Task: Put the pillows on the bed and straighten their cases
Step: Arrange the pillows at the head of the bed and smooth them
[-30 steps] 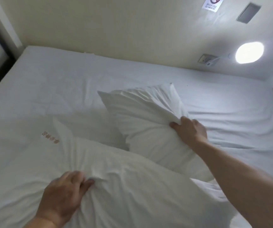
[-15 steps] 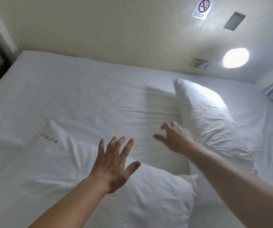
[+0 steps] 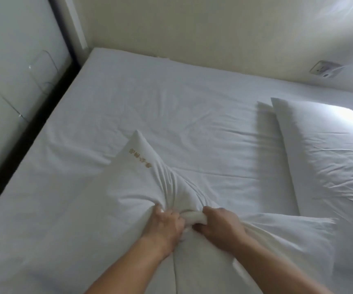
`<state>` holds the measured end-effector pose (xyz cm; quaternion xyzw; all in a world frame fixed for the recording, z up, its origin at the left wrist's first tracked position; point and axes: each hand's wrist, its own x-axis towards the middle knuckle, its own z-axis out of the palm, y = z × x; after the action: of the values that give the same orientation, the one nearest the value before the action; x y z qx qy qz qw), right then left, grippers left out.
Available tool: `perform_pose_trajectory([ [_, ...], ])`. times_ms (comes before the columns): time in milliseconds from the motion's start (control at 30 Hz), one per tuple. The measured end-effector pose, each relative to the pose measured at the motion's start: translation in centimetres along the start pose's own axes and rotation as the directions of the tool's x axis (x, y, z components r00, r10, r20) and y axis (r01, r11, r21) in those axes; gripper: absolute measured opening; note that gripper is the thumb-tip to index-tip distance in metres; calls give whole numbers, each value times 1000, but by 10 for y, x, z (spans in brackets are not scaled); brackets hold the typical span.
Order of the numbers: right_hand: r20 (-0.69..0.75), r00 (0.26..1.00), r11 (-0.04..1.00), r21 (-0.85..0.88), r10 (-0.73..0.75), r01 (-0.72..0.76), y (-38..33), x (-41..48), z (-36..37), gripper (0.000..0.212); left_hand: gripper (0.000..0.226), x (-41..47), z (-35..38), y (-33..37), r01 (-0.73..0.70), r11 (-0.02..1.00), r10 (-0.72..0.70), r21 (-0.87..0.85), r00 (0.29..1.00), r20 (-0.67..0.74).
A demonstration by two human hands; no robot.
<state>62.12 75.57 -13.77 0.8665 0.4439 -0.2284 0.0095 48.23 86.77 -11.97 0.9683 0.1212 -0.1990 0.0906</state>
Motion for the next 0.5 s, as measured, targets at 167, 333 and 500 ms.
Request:
perform_pose_trajectory([
  [167, -163, 983, 959, 280, 89, -40, -13, -8, -91, 42, 19, -9, -81, -41, -116, 991, 79, -67, 911, -404],
  [333, -297, 926, 719, 693, 233, 42, -51, 23, -195, 42, 14, 16, -208, -99, -24, 991, -68, -135, 773, -630],
  [500, -155, 955, 397, 917, 252, 44, -96, 76, -219, 44, 10, 39, -272, -157, 73, 988, -149, -137, 695, -704],
])
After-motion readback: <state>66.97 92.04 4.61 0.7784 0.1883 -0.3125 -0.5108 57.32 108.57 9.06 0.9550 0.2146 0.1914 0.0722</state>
